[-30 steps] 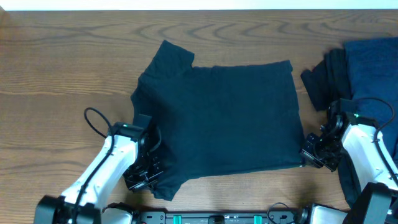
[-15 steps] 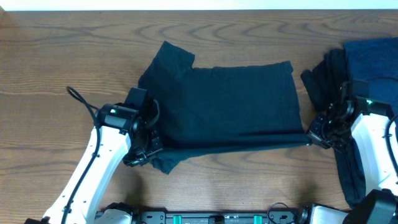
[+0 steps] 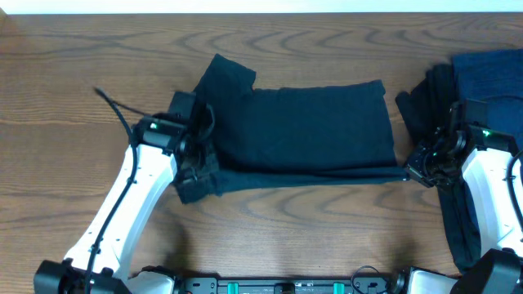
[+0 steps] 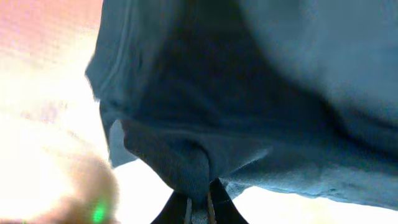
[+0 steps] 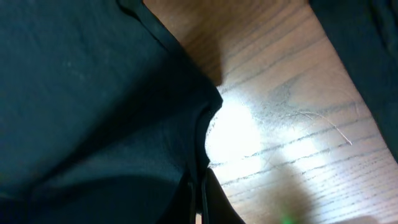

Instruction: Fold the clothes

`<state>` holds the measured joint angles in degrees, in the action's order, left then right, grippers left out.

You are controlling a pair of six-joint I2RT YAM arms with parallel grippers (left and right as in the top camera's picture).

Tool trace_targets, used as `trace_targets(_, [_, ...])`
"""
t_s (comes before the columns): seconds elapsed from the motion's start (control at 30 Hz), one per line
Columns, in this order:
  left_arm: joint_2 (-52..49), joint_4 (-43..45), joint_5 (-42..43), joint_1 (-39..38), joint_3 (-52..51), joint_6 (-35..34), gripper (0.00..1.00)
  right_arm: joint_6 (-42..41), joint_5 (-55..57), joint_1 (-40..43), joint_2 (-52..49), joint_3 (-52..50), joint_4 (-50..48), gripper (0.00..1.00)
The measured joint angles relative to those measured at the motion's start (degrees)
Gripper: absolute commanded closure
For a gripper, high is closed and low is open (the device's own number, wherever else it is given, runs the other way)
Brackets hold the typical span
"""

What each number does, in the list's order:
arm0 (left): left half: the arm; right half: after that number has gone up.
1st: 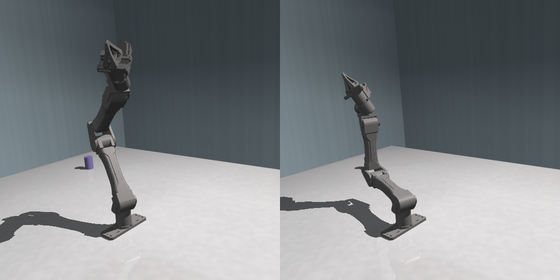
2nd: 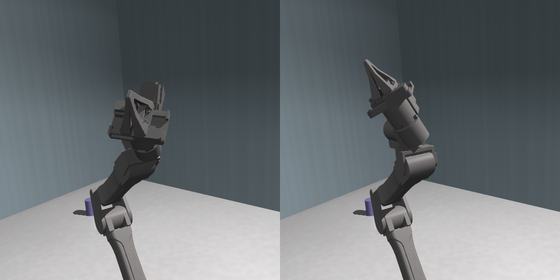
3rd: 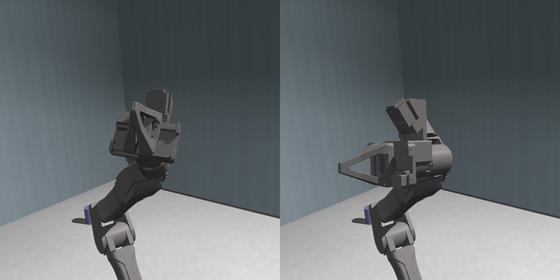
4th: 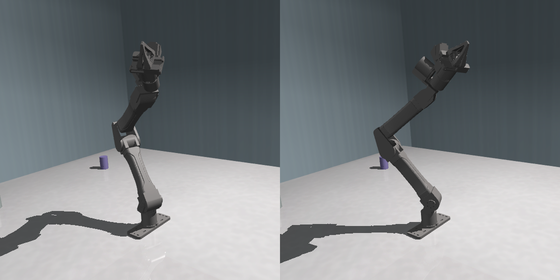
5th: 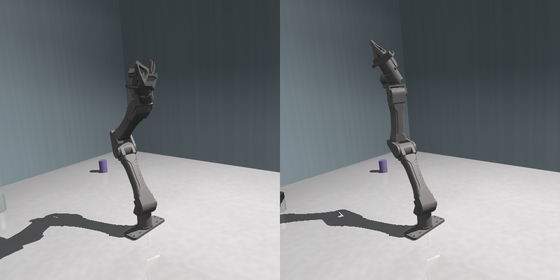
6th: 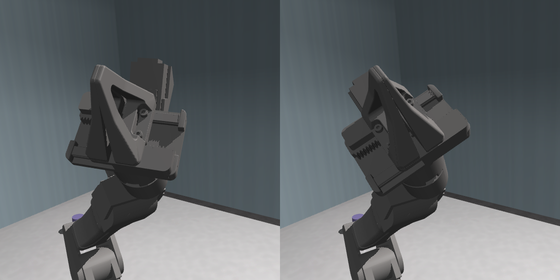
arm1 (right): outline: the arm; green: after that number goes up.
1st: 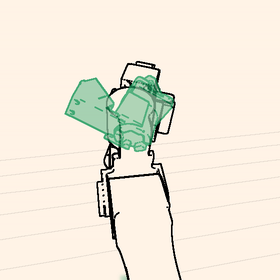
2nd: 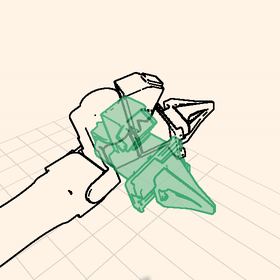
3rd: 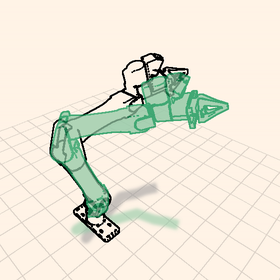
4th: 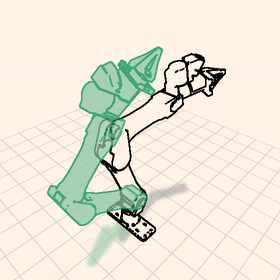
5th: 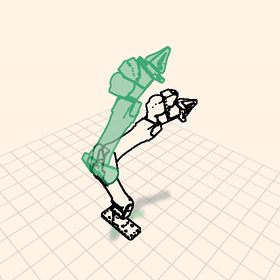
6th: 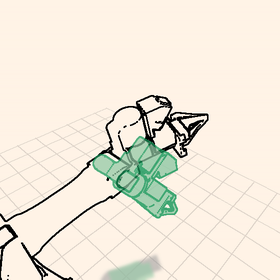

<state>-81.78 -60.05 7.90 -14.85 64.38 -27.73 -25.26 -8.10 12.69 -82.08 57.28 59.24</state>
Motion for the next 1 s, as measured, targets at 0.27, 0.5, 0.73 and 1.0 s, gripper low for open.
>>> trace_targets(0.27, [-2.36, 1.99, -2.58, 0.00, 5.57, 1.44, 0.94, -0.13, -0.02, 0.00, 0.00, 0.00, -2.93, 0.99])
trace_targets(0.5, [-3.48, 6.82, -3.43, 0.00, 5.68, 3.41, 0.94, -0.24, -0.02, -0.15, -0.50, 0.00, -7.37, 0.99])
trace_targets(0.73, [-3.63, 9.64, -5.53, 0.00, 5.68, 3.93, 0.94, -0.63, 0.00, -1.95, -3.85, 0.00, -12.22, 0.97])
trace_targets(1.0, [-5.75, 12.74, -8.79, 0.00, 5.70, 4.02, 0.94, -0.90, 0.00, -5.49, -8.37, 0.00, -17.62, 0.96])
